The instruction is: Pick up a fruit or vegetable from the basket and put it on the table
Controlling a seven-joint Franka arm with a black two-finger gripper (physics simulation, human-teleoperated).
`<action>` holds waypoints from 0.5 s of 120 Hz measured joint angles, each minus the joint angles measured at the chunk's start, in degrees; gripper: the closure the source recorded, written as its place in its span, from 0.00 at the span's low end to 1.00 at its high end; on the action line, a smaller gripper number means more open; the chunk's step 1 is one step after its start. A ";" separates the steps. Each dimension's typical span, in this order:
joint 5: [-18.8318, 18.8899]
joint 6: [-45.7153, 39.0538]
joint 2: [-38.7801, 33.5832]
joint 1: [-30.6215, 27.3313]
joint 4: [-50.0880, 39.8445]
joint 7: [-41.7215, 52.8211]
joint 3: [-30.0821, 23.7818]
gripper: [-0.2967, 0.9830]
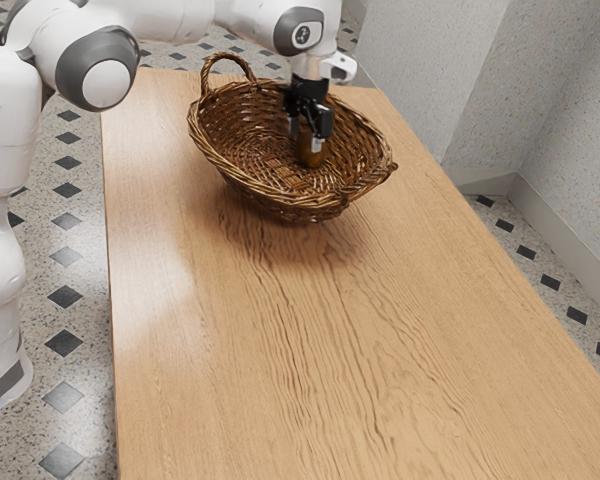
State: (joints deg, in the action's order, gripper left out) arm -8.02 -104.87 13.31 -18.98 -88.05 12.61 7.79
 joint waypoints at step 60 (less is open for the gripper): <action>-3.12 -3.70 0.00 0.18 -2.95 -0.95 -0.31 0.23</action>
State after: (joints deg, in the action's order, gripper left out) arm -11.15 -108.57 13.31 -18.80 -90.99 11.66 7.48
